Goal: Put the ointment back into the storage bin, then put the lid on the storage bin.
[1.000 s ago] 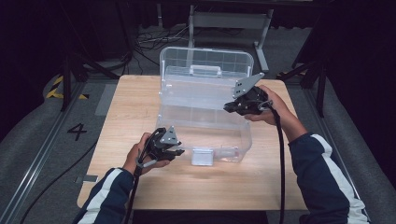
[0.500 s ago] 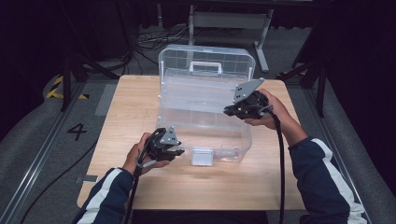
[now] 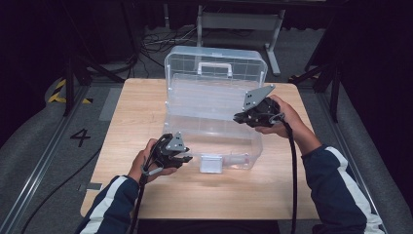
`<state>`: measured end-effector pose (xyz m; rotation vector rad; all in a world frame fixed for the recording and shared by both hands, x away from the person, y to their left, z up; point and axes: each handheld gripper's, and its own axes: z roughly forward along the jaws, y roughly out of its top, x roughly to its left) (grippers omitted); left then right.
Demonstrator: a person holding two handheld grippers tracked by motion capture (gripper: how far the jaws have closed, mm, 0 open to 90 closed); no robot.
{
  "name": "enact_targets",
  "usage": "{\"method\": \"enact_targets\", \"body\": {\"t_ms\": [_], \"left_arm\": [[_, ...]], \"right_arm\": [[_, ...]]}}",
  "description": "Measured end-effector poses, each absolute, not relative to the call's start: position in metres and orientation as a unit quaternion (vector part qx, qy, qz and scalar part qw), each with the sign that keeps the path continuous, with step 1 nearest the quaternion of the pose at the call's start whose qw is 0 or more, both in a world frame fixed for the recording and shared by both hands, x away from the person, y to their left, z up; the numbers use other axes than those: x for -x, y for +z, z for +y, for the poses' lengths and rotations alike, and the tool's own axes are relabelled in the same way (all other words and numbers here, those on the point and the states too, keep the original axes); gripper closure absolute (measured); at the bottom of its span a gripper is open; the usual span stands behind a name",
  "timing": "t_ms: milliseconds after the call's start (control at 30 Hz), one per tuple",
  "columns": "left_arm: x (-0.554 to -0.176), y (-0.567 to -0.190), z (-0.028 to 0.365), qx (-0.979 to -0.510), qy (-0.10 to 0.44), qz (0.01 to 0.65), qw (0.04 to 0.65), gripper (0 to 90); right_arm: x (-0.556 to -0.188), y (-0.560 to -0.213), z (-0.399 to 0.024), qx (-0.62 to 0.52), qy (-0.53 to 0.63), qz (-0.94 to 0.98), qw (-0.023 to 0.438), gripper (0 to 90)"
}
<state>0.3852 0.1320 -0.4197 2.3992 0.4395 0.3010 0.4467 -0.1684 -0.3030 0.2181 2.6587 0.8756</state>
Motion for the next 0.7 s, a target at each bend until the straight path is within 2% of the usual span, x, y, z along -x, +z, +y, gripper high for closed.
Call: {"method": "enact_targets", "body": {"t_ms": [700], "left_arm": [[-0.3842,-0.4205,0.1324,-0.917,0.117,0.168,0.342,65.7]], "right_arm": [[-0.4394,-0.3062,-0.169,-0.074,0.306,0.934,0.169,84.7]]}}
